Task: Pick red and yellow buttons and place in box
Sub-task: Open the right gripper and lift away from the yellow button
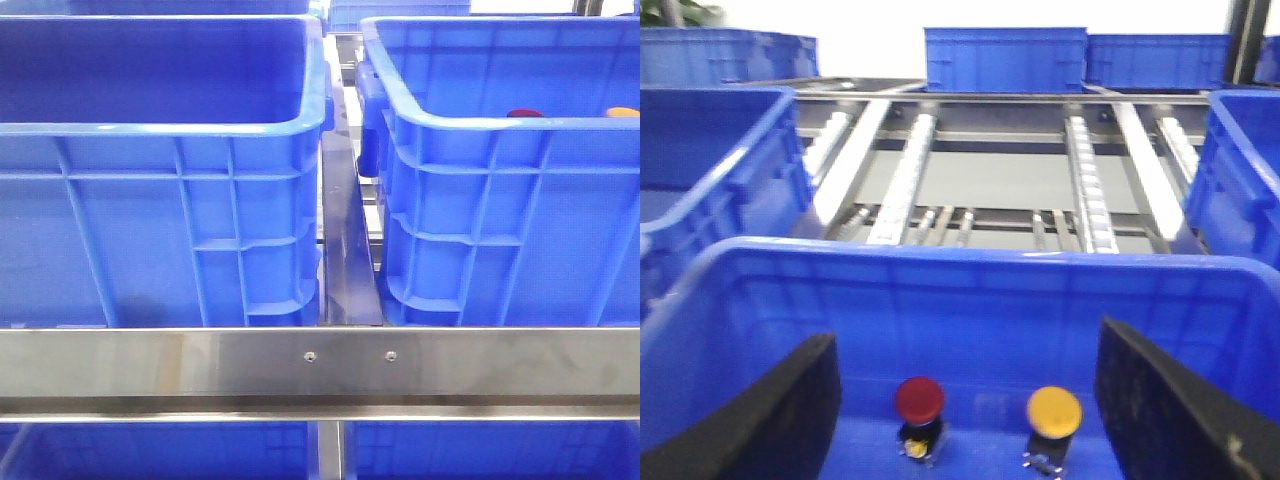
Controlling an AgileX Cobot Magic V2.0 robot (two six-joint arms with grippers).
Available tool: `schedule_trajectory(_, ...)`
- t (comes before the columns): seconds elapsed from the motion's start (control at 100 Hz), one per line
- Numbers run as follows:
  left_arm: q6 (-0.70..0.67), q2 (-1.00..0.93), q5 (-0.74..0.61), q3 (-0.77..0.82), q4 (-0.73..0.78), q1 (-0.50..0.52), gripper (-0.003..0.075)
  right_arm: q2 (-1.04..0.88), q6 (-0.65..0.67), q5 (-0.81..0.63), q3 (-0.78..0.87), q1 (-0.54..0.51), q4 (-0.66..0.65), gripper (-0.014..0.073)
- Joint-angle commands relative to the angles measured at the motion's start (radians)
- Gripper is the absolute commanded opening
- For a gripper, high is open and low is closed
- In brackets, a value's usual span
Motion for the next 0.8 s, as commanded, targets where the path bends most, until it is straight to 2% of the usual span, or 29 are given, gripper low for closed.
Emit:
schedule_trajectory(0.0,-0.009,0.007,-0.074,-0.024,-0.004,0.002,-0.0019,-0.097,0.031,0.052,0.032,-0.006,0.097,0.0549)
schedule_trajectory(0.24,-0.009,0.007,-0.074,-0.024,-0.004,0.002,-0.0019,-0.298,0.067,0.058,0.171,-0.006,0.097,0.0547)
schedule_trajectory(0.34,-0.009,0.007,-0.071,-0.024,-0.004,0.002,-0.0019,-0.371,0.067,0.058,0.199,-0.006,0.097,0.0493)
schedule_trajectory(0.43,-0.009,0.007,-0.071,-0.024,-0.004,0.002,-0.0019,-0.426,0.067,0.058,0.216,-0.006,0.097,0.0401)
schedule_trajectory(0.56,-0.009,0.007,-0.069,-0.024,-0.004,0.002,-0.0019,-0.476,0.067,0.059,0.218,-0.006,0.097,0.0223)
schedule_trajectory(0.79,-0.009,0.007,-0.067,-0.024,-0.004,0.002,-0.0019,-0.483,0.067,0.059,0.218,-0.006,0.097,-0.0074)
